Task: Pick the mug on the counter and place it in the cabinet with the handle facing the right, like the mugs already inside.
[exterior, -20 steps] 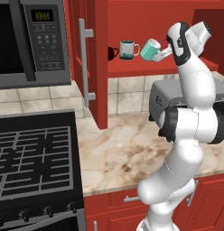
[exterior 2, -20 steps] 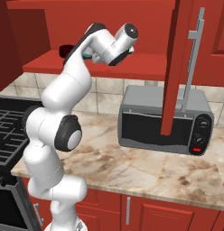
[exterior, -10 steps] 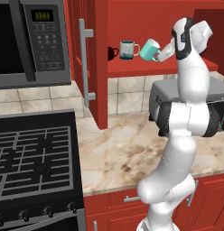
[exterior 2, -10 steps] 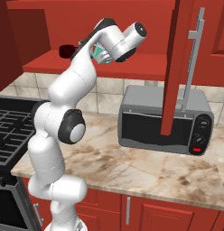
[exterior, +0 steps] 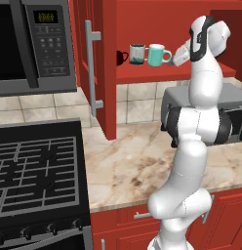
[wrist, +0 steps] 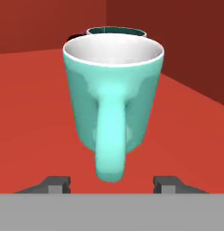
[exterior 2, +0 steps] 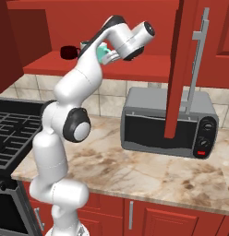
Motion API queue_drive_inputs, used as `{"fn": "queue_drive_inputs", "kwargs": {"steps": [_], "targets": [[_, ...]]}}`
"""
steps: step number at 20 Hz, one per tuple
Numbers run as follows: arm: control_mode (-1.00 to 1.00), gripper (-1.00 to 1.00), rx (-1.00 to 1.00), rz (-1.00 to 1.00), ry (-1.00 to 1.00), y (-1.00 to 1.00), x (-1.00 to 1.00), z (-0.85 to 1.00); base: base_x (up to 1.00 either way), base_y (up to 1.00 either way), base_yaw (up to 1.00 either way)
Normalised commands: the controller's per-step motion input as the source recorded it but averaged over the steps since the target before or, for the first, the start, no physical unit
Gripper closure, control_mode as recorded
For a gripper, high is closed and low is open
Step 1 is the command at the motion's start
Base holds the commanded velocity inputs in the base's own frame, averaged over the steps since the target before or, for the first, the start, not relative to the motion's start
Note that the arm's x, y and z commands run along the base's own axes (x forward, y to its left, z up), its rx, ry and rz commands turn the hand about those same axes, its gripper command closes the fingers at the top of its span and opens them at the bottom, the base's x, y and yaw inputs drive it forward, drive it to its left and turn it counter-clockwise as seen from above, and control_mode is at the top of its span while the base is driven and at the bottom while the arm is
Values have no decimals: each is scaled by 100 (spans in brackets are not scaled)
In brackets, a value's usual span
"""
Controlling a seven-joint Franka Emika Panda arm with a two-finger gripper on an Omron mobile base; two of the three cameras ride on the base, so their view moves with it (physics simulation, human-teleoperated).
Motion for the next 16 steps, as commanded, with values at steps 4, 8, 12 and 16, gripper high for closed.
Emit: {"fn": "queue_drive_inputs", "kwargs": {"steps": [4, 8, 12, 16], "targets": [[-100, -100, 0, 8, 0, 0, 0, 0, 0, 0, 0], [-100, -100, 0, 8, 0, 0, 0, 0, 0, 0, 0], [-100, -100, 0, 3, 0, 0, -17, 0, 0, 0, 0], [-100, -100, -3, 0, -3, 0, -45, 0, 0, 0, 0]]}}
